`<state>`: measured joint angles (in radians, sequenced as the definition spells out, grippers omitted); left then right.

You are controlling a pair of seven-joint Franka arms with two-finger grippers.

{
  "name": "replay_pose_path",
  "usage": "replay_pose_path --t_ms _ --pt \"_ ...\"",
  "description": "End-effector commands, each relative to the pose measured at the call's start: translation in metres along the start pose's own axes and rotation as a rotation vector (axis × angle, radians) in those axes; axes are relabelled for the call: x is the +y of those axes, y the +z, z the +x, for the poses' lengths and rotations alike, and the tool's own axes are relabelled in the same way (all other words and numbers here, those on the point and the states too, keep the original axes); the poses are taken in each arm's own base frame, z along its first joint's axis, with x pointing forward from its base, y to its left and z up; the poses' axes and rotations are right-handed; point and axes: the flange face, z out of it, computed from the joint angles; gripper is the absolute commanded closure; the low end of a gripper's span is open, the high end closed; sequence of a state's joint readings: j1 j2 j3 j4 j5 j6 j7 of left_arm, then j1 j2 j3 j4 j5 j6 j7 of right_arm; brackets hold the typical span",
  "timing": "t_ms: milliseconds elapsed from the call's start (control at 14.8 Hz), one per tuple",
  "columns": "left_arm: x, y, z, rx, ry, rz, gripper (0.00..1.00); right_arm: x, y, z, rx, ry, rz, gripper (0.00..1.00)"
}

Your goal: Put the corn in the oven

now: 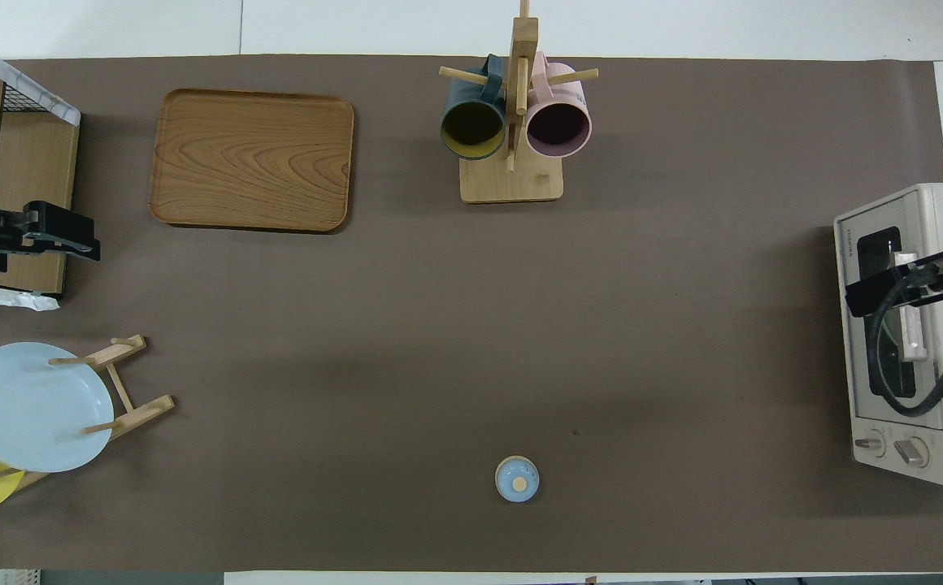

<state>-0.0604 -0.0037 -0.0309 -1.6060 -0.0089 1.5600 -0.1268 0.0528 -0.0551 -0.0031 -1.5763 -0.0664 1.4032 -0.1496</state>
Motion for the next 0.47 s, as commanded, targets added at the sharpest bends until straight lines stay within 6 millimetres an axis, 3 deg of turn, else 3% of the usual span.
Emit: replay_pose_path --t_ms 0,404 --pt "-0.0028 -0.0037 -0.0041 0.006 -0.001 -0.013 0.00 0.0064 0.0003 0.0040 -0.004 0.024 0.032 0.00" --pt "-0.0026 -0.0037 -0.0041 0.005 -0.001 -0.015 0.00 0.0048 -0.0008 0.0041 0.001 0.023 0.031 0.00"
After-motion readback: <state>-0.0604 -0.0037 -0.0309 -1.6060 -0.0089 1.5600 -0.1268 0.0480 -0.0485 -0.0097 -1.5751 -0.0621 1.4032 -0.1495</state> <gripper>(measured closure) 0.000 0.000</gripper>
